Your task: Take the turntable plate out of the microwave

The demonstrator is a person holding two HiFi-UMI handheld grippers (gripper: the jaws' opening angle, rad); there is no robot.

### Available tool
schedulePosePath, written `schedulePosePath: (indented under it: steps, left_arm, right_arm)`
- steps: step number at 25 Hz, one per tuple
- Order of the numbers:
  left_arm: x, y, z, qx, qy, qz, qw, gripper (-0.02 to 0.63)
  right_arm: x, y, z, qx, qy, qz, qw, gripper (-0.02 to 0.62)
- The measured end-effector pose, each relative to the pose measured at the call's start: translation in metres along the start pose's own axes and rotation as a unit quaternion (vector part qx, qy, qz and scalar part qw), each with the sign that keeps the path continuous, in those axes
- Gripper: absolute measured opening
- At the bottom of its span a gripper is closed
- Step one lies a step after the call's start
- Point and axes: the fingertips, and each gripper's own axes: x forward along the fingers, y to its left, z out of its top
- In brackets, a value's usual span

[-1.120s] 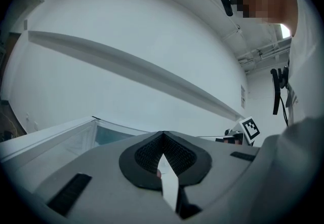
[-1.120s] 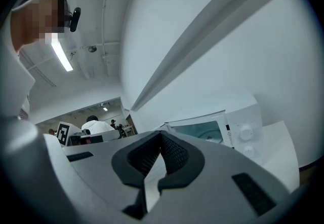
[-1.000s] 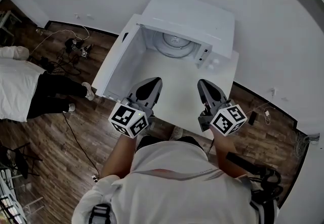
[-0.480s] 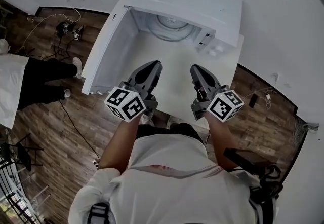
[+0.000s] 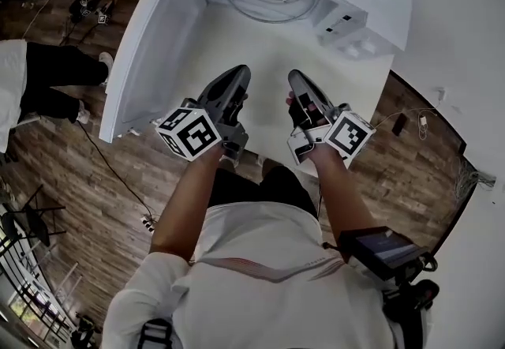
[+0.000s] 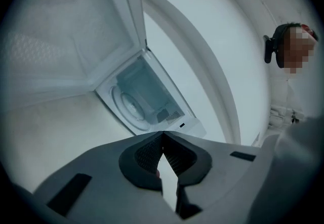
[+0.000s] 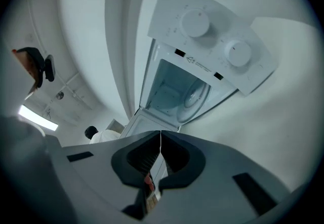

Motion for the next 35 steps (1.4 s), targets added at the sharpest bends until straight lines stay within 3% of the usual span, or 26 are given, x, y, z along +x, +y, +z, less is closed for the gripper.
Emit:
schedulePosePath:
  steps: [8, 11, 14, 18, 27, 31, 35]
  left_arm:
    - [0.008, 0.028, -0.027, -0.063, 0.003, 0.007, 0.998, 0.011]
    - [0.015, 0.039, -0.021, -0.109, -0.016, 0.002, 0.9939, 0.011]
    - [0.033, 0.047, -0.01, -0.167, -0.033, -0.009, 0.9853, 0.011]
    - [0.051, 0.056, -0.007, -0.221, -0.033, -0.021, 0.9744, 0.014]
    - [0.048, 0.053, -0.01, -0.259, -0.032, -0.022, 0.965, 0.132]
    - [0.08, 0.089, 0.005, -0.276, -0.022, -0.01, 0.9608, 0.164]
    - [0.111, 0.114, 0.02, -0.302, -0.021, -0.005, 0.9532, 0.196]
  right_arm:
    - [0.008, -0.035, -0.015, 0.045, -0.009, -0.009, 0.999, 0.003]
    - [0.016, -0.04, -0.015, 0.061, -0.01, -0.005, 0.998, 0.003]
    - [0.03, -0.049, -0.011, 0.13, -0.024, 0.01, 0.991, 0.003]
    - [0.044, -0.066, -0.009, 0.235, -0.055, 0.018, 0.97, 0.02]
    - [0.041, -0.066, -0.007, 0.28, -0.09, 0.007, 0.956, 0.129]
    - [0.08, -0.093, 0.001, 0.316, -0.107, -0.007, 0.943, 0.153]
    - [0.111, -0.113, 0.014, 0.329, -0.115, -0.018, 0.937, 0.199]
